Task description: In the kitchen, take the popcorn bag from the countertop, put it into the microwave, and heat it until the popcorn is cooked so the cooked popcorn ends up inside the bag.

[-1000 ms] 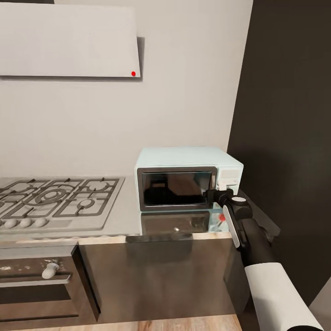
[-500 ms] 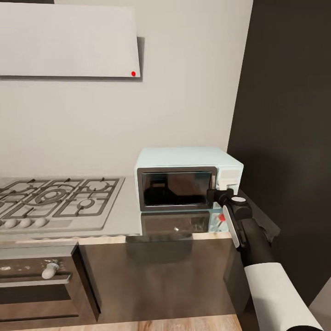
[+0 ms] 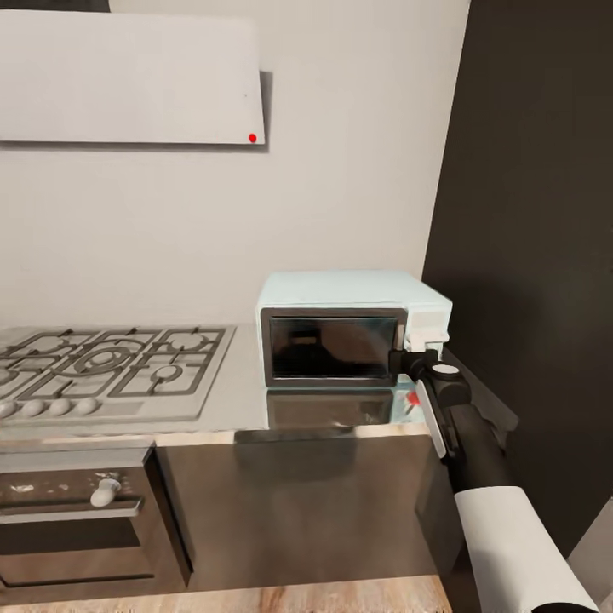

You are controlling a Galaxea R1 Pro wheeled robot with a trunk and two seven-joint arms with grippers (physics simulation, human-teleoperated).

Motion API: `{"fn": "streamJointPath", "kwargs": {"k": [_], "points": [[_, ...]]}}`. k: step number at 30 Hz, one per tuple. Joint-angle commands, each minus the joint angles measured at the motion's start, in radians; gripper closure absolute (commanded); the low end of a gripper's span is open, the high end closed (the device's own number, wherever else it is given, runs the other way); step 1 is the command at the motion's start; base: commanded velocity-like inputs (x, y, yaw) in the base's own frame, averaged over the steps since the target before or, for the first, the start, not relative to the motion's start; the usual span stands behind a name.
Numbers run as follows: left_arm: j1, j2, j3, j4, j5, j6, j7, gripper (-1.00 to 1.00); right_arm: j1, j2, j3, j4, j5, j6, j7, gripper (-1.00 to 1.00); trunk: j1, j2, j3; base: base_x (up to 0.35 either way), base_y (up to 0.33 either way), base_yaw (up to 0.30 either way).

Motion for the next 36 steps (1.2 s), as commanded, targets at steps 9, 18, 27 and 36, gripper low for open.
{"fn": "streamJointPath", "kwargs": {"k": [9, 18, 27, 36], "points": [[0.0, -0.001, 0.001, 0.0, 0.004, -0.002, 0.001, -1.0, 0.0, -0.006, 0.026, 0.0, -0.03, 0.005, 0.008, 1.0, 0.0, -0.001, -0.001, -0.175, 0.112, 0.0], [0.0, -0.001, 0.0, 0.0, 0.003, -0.002, 0.001, -1.0, 0.0, -0.008, 0.026, 0.0, -0.03, 0.005, 0.008, 1.0, 0.0, -0.001, -0.001, -0.091, 0.001, 0.0], [0.0, -0.001, 0.001, 0.0, 0.003, -0.002, 0.001, -1.0, 0.0, -0.008, 0.026, 0.0, -0.029, 0.005, 0.008, 1.0, 0.0, -0.001, -0.001, -0.316, 0.0, 0.0], [0.0, 0.0, 0.001, 0.0, 0.003, -0.002, 0.001, -1.0, 0.0, -0.008, 0.026, 0.0, -0.028, 0.005, 0.008, 1.0, 0.0, -0.001, -0.001, -0.152, 0.0, 0.0]]}}
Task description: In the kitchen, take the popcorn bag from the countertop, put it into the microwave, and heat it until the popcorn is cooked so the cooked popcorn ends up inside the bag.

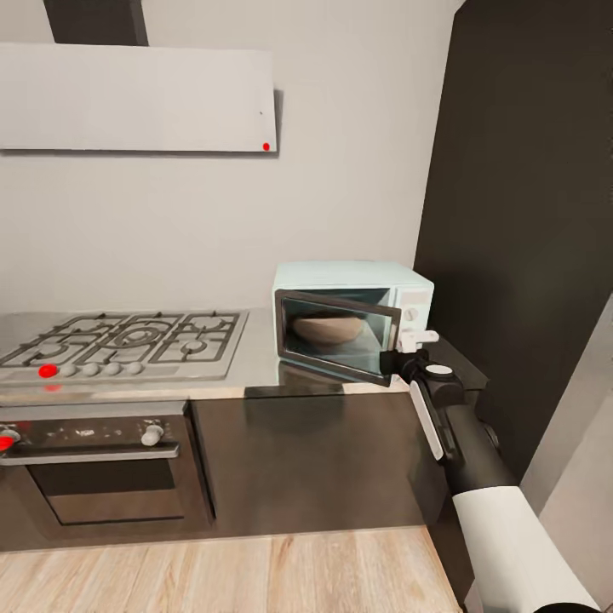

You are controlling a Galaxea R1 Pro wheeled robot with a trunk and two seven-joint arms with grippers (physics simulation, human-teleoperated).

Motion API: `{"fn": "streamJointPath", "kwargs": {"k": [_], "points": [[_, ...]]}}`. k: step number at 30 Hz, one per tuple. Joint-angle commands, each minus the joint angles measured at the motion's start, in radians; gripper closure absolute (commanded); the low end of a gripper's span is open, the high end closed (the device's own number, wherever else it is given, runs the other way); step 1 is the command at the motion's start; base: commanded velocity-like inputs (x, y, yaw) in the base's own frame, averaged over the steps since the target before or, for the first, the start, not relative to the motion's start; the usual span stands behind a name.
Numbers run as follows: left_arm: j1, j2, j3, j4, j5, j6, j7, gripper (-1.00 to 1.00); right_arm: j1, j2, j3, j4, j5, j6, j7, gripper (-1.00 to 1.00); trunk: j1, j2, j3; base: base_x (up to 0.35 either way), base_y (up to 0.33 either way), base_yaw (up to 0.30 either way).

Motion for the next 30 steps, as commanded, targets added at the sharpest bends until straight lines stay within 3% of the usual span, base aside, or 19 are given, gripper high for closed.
{"fn": "streamJointPath", "kwargs": {"k": [1, 2, 3, 11, 16, 25, 26, 28, 30], "points": [[0.0, 0.0, 0.001, -0.001, 0.006, -0.002, 0.001, -1.0, -0.001, 0.0, -0.032, -0.001, 0.033, 0.007, 0.008, 1.0, 0.0, -0.001, -0.001, -0.008, 0.0, 0.0], [0.0, 0.0, 0.001, -0.001, 0.006, -0.002, 0.001, -1.0, -0.001, 0.0, -0.032, -0.001, 0.033, 0.008, 0.009, 1.0, 0.0, -0.001, -0.001, -0.004, 0.0, 0.0], [0.0, 0.0, 0.001, -0.001, 0.006, -0.002, 0.001, -1.0, -0.001, 0.001, -0.032, -0.001, 0.033, 0.008, 0.01, -1.0, 0.0, -0.001, -0.001, -0.002, 0.0, 0.0], [0.0, 0.0, 0.0, -0.001, 0.006, -0.002, 0.001, -1.0, -0.001, 0.001, -0.031, -0.005, 0.021, 0.037, 0.026, -1.0, 0.0, -0.001, -0.001, 0.0, 0.0, 0.0], [0.0, 0.0, 0.0, -0.001, 0.007, -0.002, 0.001, -1.0, -0.001, 0.006, -0.03, -0.003, 0.013, 0.13, 0.11, -1.0, 0.0, -0.001, -0.001, 0.0, 0.0, 0.0], [0.0, -0.001, 0.001, -0.001, 0.007, -0.002, 0.001, -1.0, -0.004, -0.01, -0.032, 0.006, 0.029, 0.143, 0.13, -1.0, 0.0, -0.001, -0.001, -0.125, 0.0, 0.0], [0.0, -0.001, 0.001, -0.001, 0.007, -0.002, 0.001, -1.0, -0.004, -0.027, -0.033, 0.007, 0.028, 0.143, 0.13, -1.0, 0.0, -0.001, -0.001, -0.323, 0.0, 0.0], [0.0, -0.001, 0.001, -0.001, 0.007, -0.002, 0.001, -1.0, -0.004, -0.087, -0.032, 0.007, 0.024, 0.159, 0.131, -1.0, 0.0, -0.001, -0.001, -0.333, 0.0, 0.0], [0.0, -0.001, 0.0, -0.001, 0.007, -0.002, 0.001, -1.0, -0.004, -0.112, -0.032, 0.006, 0.024, 0.192, 0.131, -1.0, 0.0, -0.001, -0.001, -0.334, 0.0, 0.0]]}}
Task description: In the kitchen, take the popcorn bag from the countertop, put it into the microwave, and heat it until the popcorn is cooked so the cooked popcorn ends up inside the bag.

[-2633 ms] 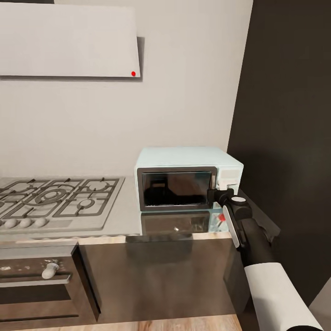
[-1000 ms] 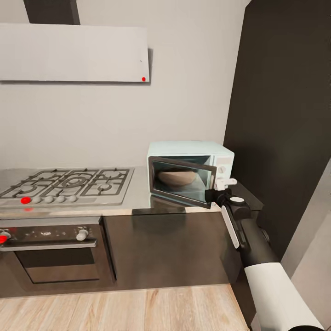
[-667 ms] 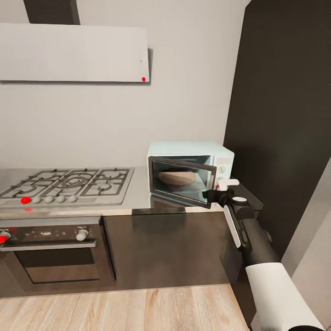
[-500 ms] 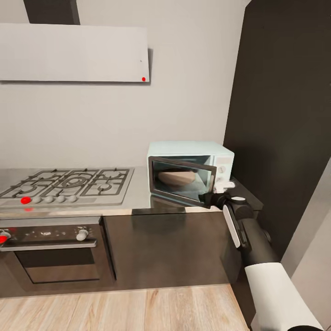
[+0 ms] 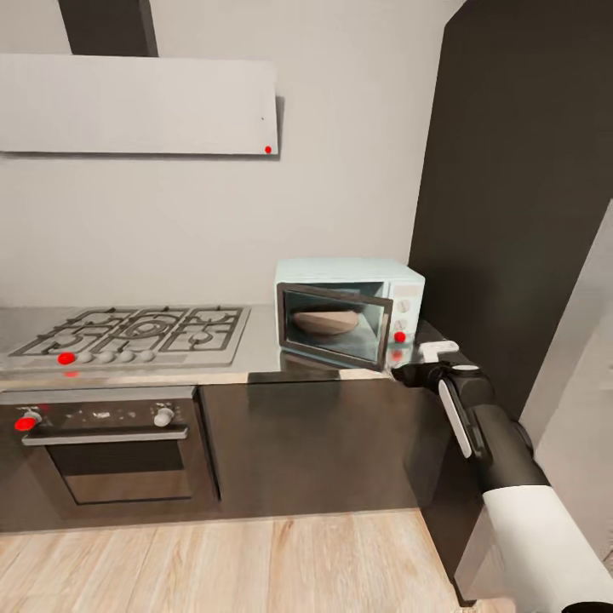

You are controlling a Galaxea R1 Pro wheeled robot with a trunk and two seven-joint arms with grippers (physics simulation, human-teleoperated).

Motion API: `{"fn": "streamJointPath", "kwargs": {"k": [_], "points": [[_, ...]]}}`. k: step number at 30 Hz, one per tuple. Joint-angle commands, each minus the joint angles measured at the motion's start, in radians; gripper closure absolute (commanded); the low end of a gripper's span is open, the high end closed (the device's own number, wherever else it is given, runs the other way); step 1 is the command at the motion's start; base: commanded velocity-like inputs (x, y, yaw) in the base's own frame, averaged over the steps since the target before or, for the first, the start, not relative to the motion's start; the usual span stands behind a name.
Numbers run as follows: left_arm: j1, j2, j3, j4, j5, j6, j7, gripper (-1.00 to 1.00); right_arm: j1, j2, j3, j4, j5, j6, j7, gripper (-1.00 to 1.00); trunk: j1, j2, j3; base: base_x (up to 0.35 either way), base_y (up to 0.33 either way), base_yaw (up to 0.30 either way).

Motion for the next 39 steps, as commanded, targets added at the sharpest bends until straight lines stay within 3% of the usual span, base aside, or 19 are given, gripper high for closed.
{"fn": "streamJointPath", "kwargs": {"k": [1, 5, 8, 12, 34, 38, 39], "points": [[0.0, 0.0, 0.0, -0.001, 0.006, -0.002, 0.001, -1.0, -0.001, -0.01, 0.0, -0.002, 0.004, 0.026, 0.006, -1.0, -0.001, -0.001, -0.001, -0.267, 0.0, 0.0], [0.0, 0.001, 0.0, -0.001, 0.006, -0.002, 0.001, -1.0, -0.001, -0.019, -0.008, -0.006, 0.004, 0.037, 0.0, -1.0, -0.001, -0.001, -0.001, -0.087, 0.0, 0.0], [0.0, 0.001, 0.0, -0.001, 0.006, -0.002, 0.001, -1.0, -0.001, -0.018, -0.074, -0.009, 0.004, 0.033, -0.009, -1.0, -0.001, -0.001, -0.001, -0.007, 0.0, 0.0], [0.0, 0.0, 0.001, -0.001, 0.006, -0.001, 0.001, -1.0, -0.001, -0.018, -0.12, -0.012, 0.009, -0.005, -0.012, -1.0, -0.001, -0.001, -0.001, 0.029, 0.0, 0.0], [0.0, 0.001, -0.002, -0.001, 0.005, 0.0, 0.001, -1.0, -0.001, -0.009, -0.123, -0.006, 0.011, -0.108, -0.001, -1.0, -0.001, -0.001, -0.001, 0.293, 0.0, 0.0], [0.0, 0.001, -0.002, -0.001, 0.005, -0.001, 0.001, -1.0, -0.001, -0.015, -0.123, -0.003, -0.001, -0.108, 0.02, -1.0, -0.001, -0.001, -0.001, 0.284, 0.0, 0.0], [0.0, 0.001, -0.002, -0.001, 0.005, -0.002, 0.001, -1.0, -0.001, -0.017, -0.123, -0.003, -0.002, -0.108, 0.053, -1.0, -0.001, -0.001, -0.001, 0.116, 0.0, 0.0]]}}
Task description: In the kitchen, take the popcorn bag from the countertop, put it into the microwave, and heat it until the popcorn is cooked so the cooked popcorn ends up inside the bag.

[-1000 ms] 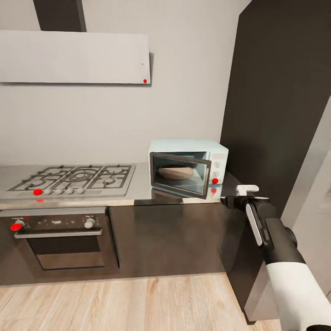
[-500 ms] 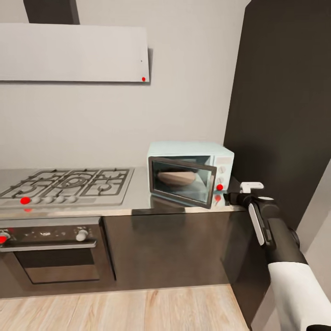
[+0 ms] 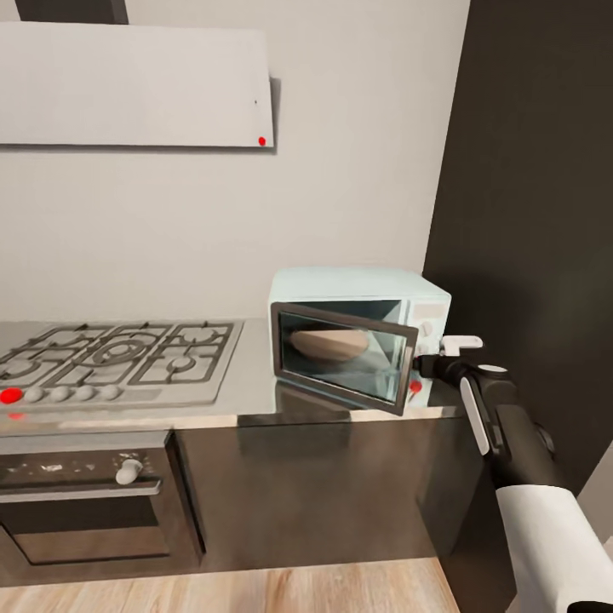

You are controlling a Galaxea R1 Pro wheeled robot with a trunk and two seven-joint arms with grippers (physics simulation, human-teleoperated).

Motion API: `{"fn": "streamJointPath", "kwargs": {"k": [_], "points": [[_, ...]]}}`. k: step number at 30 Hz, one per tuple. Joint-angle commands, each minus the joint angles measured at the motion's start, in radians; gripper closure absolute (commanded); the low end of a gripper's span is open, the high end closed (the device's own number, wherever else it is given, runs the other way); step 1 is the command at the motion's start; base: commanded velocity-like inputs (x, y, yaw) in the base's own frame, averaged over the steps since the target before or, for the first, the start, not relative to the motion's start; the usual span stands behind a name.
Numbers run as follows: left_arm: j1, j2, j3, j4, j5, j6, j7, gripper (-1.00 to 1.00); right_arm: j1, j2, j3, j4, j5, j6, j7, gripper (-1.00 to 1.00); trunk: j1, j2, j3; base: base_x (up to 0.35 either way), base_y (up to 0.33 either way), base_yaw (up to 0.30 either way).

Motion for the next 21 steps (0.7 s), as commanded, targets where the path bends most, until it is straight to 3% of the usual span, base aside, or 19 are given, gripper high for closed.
{"fn": "streamJointPath", "kwargs": {"k": [1, 5, 9, 14, 21], "points": [[0.0, 0.0, 0.0, -0.001, 0.006, -0.002, 0.001, -1.0, -0.001, -0.001, -0.001, -0.001, 0.007, 0.005, 0.041, -1.0, 0.0, 0.0, -0.001, 0.074, 0.0, 0.0], [0.0, 0.0, 0.0, -0.001, 0.006, -0.002, 0.001, -1.0, -0.001, -0.006, -0.002, 0.003, 0.021, 0.005, 0.213, -1.0, 0.0, 0.0, -0.001, 0.021, 0.0, 0.0], [0.0, 0.0, 0.0, -0.001, 0.006, -0.002, 0.001, -1.0, -0.001, -0.033, -0.001, 0.003, 0.017, 0.006, 0.267, -1.0, 0.0, 0.0, -0.001, 0.002, 0.0, 0.0], [0.0, 0.0, 0.0, -0.001, 0.007, -0.002, 0.0, -1.0, -0.001, -0.039, -0.001, 0.001, 0.019, 0.008, 0.368, -1.0, 0.0, 0.0, -0.001, 0.0, 0.0, 0.0], [0.0, 0.0, 0.004, -0.001, 0.008, -0.002, 0.001, -1.0, -0.001, -0.04, 0.007, -0.005, 0.018, 0.019, 0.395, -1.0, 0.0, 0.0, -0.001, -0.152, 0.035, 0.0]]}}
